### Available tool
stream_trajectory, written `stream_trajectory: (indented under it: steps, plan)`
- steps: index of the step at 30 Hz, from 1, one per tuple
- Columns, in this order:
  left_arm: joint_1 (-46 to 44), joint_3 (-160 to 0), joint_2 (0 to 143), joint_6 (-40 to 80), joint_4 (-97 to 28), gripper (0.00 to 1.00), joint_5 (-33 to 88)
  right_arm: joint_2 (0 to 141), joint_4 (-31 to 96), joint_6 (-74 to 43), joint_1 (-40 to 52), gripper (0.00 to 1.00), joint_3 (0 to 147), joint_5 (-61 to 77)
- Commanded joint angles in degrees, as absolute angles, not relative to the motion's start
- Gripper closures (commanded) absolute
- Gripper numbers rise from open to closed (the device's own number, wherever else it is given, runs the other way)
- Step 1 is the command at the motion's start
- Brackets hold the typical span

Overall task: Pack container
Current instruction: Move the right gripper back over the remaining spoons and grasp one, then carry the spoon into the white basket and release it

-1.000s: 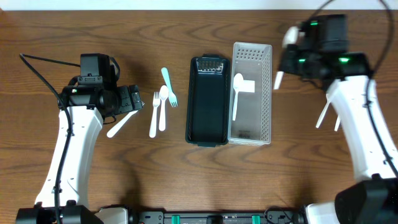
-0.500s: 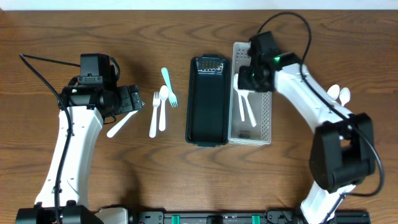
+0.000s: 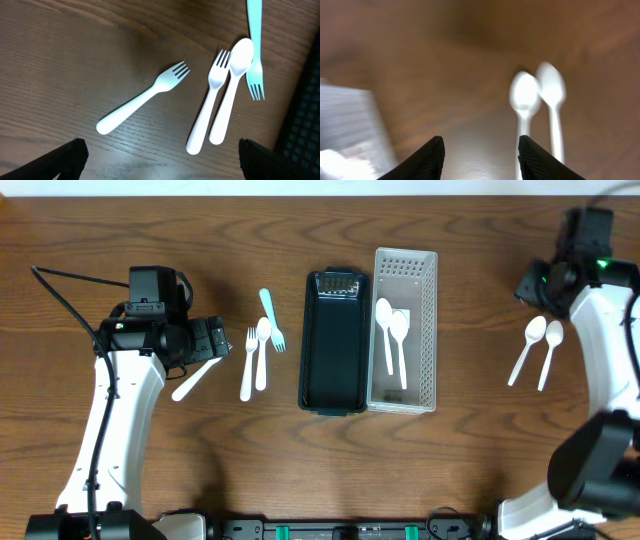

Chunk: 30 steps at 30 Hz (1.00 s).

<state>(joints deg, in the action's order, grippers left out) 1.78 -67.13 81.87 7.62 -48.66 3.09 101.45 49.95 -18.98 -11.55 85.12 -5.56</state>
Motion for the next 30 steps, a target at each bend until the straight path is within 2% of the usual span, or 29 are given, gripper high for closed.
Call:
stream_trajectory:
  steps: [1,5,23,25,30]
  plan:
    - [2.02,-68.16,82.11,7.11,-48.82,0.02,3.44,105.78,50.35,-18.41,-14.52,0.52,81.93,-3.09]
    - [2.02,-68.16,82.11,7.11,-48.82,0.02,3.44,109.71,50.48,-18.85,-16.99,0.57,80.75,0.47]
    - [2.02,-68.16,82.11,7.11,-48.82,0.02,3.44,120.38,47.55,-20.95,-18.26,0.57,80.71,-4.08]
    - [2.02,-68.16,82.11,7.11,-48.82,0.02,3.44,120.44,47.55,-20.95,-18.26,0.6,80.71,-4.08]
    - [2.02,-68.16,82.11,7.11,-48.82,0.02,3.44,120.44,47.48,-20.93,-18.17,0.74,80.71,-3.99]
